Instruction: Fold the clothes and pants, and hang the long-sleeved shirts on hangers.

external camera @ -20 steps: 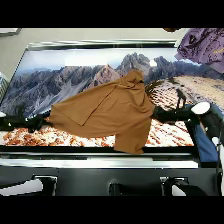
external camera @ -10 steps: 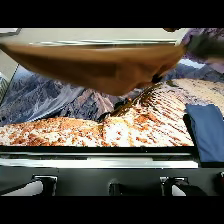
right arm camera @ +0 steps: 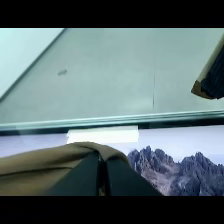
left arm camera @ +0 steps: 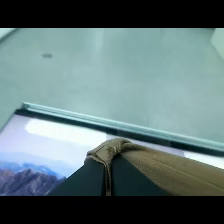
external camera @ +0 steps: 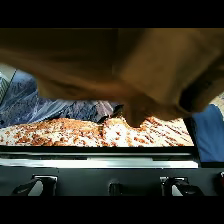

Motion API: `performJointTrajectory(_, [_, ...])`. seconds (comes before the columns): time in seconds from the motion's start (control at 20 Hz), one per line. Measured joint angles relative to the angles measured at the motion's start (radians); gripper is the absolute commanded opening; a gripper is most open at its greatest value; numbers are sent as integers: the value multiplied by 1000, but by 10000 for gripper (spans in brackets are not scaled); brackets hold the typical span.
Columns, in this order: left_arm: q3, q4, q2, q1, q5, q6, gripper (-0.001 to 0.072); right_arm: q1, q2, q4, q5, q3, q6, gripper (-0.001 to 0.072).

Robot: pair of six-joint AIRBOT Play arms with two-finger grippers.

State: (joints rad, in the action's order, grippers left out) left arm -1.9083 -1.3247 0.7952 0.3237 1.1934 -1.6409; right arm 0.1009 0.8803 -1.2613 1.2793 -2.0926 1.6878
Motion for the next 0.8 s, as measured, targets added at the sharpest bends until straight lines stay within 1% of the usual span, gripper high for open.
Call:
performJointTrajectory(0.1, [16, -34, -45, 0, 2, -25, 11, 0, -21, -7, 16, -6, 26, 22])
performJointTrajectory(0.2, [24, -51, -53, 0, 22, -43, 10, 0, -13, -11, 26, -8, 51, 22])
performJointTrajectory(0.35, [48, -61, 14, -1, 95, -45, 10, 0, 50, 5, 45, 22, 87, 22])
performJointTrajectory(0.45, [95, -57, 101, -3, 132, -25, 10, 0, 126, 30, 56, 77, 102, 22])
performJointTrajectory(0.6, [198, -52, 289, -16, 118, 17, 10, -3, 287, 79, 37, 178, 103, 22])
performJointTrajectory(0.8, [276, -54, 602, -41, -34, 46, 11, -53, 561, 97, -77, 251, 63, 22])
